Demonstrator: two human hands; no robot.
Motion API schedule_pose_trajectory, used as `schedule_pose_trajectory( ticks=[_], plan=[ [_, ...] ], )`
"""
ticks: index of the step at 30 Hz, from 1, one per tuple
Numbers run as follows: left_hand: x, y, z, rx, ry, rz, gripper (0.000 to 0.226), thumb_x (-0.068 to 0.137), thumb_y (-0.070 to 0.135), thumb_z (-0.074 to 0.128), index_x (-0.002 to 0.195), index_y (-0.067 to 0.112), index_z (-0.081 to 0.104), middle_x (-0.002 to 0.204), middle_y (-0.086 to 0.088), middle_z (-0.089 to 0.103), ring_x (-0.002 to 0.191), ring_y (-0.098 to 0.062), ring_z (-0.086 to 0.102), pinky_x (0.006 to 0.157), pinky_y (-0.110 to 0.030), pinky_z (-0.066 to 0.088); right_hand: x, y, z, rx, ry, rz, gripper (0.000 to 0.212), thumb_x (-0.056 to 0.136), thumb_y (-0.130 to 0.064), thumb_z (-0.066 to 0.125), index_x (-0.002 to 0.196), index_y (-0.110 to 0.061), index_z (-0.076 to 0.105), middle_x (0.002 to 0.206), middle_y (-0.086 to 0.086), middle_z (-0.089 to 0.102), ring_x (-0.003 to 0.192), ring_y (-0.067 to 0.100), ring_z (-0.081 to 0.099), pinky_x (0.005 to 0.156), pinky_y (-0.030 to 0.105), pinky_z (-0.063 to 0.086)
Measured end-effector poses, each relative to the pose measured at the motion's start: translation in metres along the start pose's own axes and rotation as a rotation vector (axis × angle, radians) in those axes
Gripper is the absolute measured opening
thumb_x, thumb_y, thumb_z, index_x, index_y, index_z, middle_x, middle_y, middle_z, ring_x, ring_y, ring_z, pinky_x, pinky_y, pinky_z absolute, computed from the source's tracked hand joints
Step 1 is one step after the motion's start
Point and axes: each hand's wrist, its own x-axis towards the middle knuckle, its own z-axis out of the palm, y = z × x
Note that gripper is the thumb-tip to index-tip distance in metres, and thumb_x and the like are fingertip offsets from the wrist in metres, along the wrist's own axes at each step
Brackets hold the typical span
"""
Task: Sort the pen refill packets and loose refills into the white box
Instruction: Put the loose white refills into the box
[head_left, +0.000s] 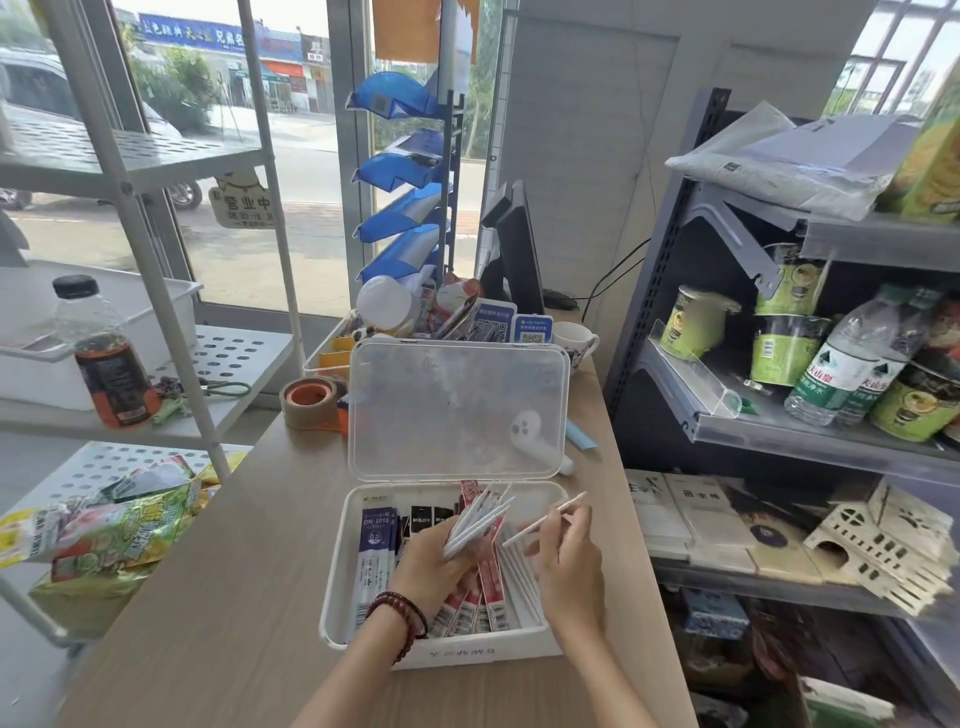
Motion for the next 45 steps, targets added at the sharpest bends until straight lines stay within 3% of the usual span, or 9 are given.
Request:
schedule_pose_trajectory(
  ticks=[8,14,19,24,30,36,39,43,45],
  plan=[
    [0.0,0.003,-0.002,-0.076,0.036,-0.008,0.026,0.088,0.035,0.056,0.083,0.011,0.062,0.06,0.0,0.061,0.046,-0.013,0.054,0.042,-0.021,0.046,0.007,0.003,0.01,-0.226,-0.119,0.03,0.017,0.098,-0.033,0.053,0.104,-0.021,0.062,0.09,-0.003,0.072,0.081,0.012,0.066,0.069,0.027,0.05],
    [0.0,0.008,-0.006,-0.137,0.015,-0.024,0.023,0.088,0.03,0.057,0.086,0.008,0.062,0.064,0.002,0.064,0.047,-0.007,0.06,0.047,-0.021,0.049,0.007,0.01,0.012,-0.393,-0.187,0.064,0.002,0.094,-0.03,0.061,0.095,-0.031,0.062,0.087,-0.008,0.071,0.076,0.01,0.066,0.059,0.026,0.05],
    [-0.001,0.012,-0.005,-0.128,0.037,-0.018,0.029,0.092,0.024,0.054,0.096,-0.003,0.063,0.064,0.004,0.066,0.043,-0.003,0.058,0.045,-0.016,0.047,0.009,0.02,0.017,-0.504,-0.23,0.05,0.029,0.093,-0.013,0.056,0.11,-0.033,0.066,0.1,-0.008,0.072,0.081,0.014,0.069,0.059,0.029,0.054],
    [0.0,0.011,-0.005,-0.183,0.046,-0.04,0.025,0.092,0.025,0.052,0.097,0.004,0.063,0.078,-0.001,0.071,0.057,-0.009,0.068,0.064,-0.029,0.053,0.009,0.023,0.018,-0.572,-0.305,0.073,0.028,0.091,-0.01,0.055,0.107,-0.028,0.07,0.098,-0.002,0.072,0.084,0.021,0.07,0.068,0.035,0.058],
    [0.005,-0.001,-0.007,-0.127,0.091,-0.03,0.032,0.086,0.045,0.049,0.078,0.028,0.074,0.087,-0.007,0.073,0.093,-0.018,0.065,0.082,-0.027,0.044,0.008,0.014,0.013,-0.338,-0.23,-0.025,0.019,0.096,-0.039,0.054,0.099,-0.027,0.069,0.088,-0.008,0.072,0.075,0.009,0.067,0.063,0.029,0.054],
    [0.006,0.0,-0.007,-0.124,0.161,-0.022,0.033,0.089,0.039,0.05,0.089,0.014,0.073,0.095,-0.005,0.067,0.089,-0.017,0.061,0.072,-0.022,0.043,0.003,0.002,0.004,-0.238,-0.248,-0.125,0.036,0.093,-0.057,0.046,0.087,-0.028,0.066,0.078,-0.01,0.068,0.066,0.002,0.062,0.051,0.014,0.038],
    [0.007,-0.003,-0.008,-0.136,0.198,-0.04,0.044,0.082,0.05,0.05,0.094,0.013,0.071,0.096,-0.006,0.07,0.089,-0.02,0.063,0.075,-0.026,0.047,0.002,-0.001,0.0,-0.242,-0.278,-0.15,0.048,0.089,-0.068,0.039,0.091,-0.029,0.067,0.079,-0.01,0.07,0.07,0.001,0.064,0.054,0.015,0.041],
    [0.008,-0.001,-0.01,-0.138,0.196,-0.055,0.027,0.09,0.038,0.053,0.093,0.019,0.072,0.097,0.002,0.073,0.1,-0.016,0.063,0.091,-0.036,0.046,0.0,-0.007,-0.003,-0.251,-0.321,-0.186,0.059,0.078,-0.081,0.035,0.092,-0.034,0.066,0.082,-0.016,0.071,0.074,-0.003,0.065,0.059,0.015,0.046],
    [0.006,0.001,-0.01,-0.139,0.194,-0.049,0.027,0.092,0.034,0.053,0.1,0.012,0.065,0.091,0.005,0.074,0.091,-0.007,0.066,0.085,-0.03,0.048,-0.001,-0.009,-0.004,-0.231,-0.349,-0.193,0.056,0.071,-0.083,0.042,0.092,-0.038,0.067,0.084,-0.021,0.071,0.076,-0.007,0.064,0.065,0.016,0.05]
  ],
)
